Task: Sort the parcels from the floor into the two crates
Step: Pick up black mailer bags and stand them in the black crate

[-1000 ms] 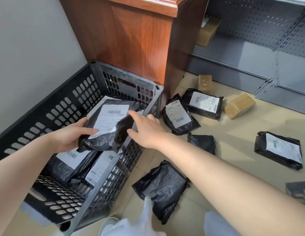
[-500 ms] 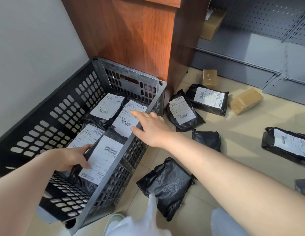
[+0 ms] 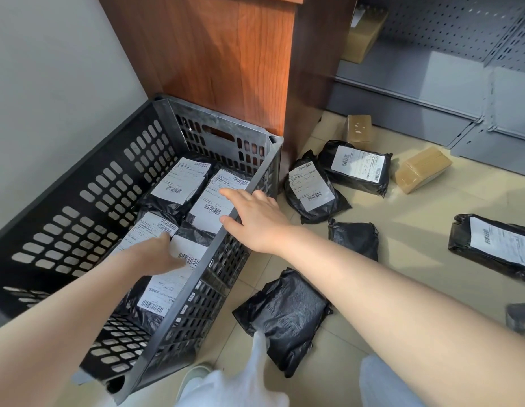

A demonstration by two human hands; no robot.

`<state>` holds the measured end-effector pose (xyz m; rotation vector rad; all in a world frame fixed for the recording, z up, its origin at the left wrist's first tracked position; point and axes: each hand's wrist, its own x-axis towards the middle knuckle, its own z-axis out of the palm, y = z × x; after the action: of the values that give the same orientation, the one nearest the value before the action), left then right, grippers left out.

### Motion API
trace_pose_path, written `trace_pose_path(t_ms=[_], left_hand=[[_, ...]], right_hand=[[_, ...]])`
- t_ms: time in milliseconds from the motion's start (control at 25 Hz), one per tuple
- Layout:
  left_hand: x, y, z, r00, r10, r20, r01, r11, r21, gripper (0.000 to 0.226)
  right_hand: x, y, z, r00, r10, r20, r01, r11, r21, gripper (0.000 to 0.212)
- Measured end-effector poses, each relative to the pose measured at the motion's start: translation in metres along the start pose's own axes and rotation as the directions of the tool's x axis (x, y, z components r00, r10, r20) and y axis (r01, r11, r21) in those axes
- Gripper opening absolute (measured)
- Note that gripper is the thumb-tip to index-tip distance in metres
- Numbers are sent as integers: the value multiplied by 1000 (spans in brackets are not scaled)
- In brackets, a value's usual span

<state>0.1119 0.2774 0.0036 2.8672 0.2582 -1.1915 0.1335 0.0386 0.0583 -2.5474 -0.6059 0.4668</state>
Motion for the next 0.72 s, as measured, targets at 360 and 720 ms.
trace_pose_path(t_ms=[360, 720], left_hand=[[13, 5, 54, 951, 291, -106, -278, 952, 128, 107], [33, 2, 55, 955, 294, -50, -288, 953, 98, 116]], right_hand=[[0, 1, 2, 1000, -4, -4, 4, 1000, -2, 56], [1, 3, 5, 999, -17, -36, 17, 1000, 11, 55]])
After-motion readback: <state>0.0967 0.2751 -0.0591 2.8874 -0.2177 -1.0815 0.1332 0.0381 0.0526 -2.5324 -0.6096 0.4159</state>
